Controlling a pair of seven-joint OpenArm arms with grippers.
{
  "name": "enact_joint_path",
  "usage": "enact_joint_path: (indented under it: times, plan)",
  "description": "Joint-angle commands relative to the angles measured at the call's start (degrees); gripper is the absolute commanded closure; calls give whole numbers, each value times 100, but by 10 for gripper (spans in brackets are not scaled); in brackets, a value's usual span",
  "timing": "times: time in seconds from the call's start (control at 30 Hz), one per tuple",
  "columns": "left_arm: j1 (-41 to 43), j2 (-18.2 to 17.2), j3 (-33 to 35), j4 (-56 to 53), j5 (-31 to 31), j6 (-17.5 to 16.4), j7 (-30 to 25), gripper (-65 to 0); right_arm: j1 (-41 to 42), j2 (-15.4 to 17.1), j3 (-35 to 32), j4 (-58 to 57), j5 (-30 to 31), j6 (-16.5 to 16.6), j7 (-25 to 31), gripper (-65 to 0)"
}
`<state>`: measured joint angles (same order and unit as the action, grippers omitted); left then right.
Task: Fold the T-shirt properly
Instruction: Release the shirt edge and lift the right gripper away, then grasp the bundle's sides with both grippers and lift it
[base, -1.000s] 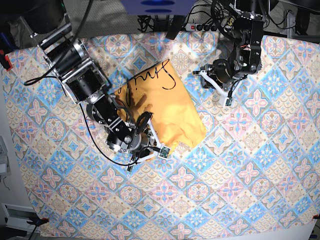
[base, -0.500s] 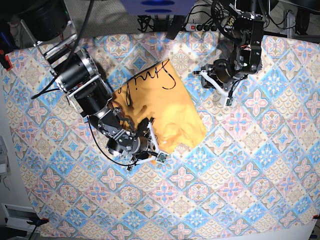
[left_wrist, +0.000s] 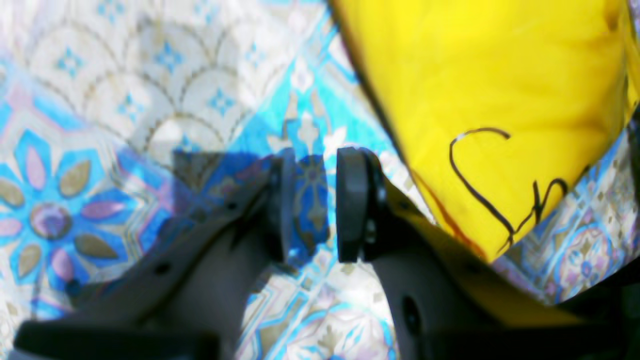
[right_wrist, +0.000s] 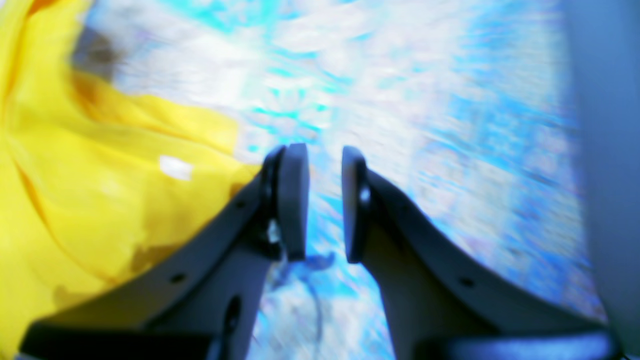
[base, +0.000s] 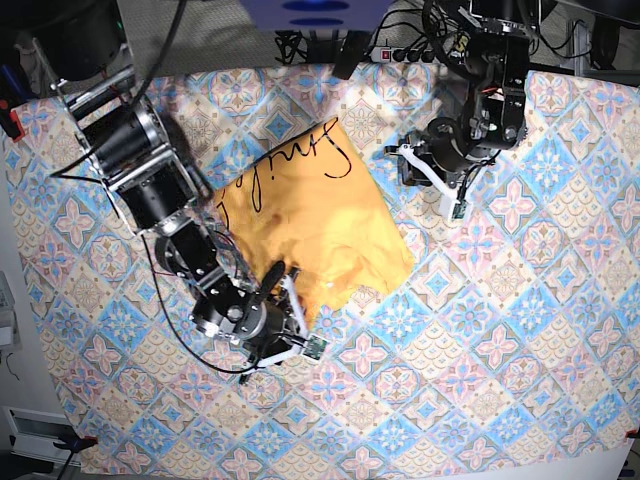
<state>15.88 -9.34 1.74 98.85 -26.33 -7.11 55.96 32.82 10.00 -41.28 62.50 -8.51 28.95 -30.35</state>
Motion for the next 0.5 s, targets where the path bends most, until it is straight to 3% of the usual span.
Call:
enact_joint_path:
  times: [0.0,0.2,0.47]
  plan:
    - [-45,42,-20,106,-27,-14,-71,-136,2,112,211,84,21,-16,-46,-117]
    - [-318,42,-46,71,26,-5,-45,-136,-658,534,1319,146,12,19,-126,-117]
    - [-942,51,-380,-579,17,4,-45,-136,-1458,815,1433,374,12,19,-249,-46]
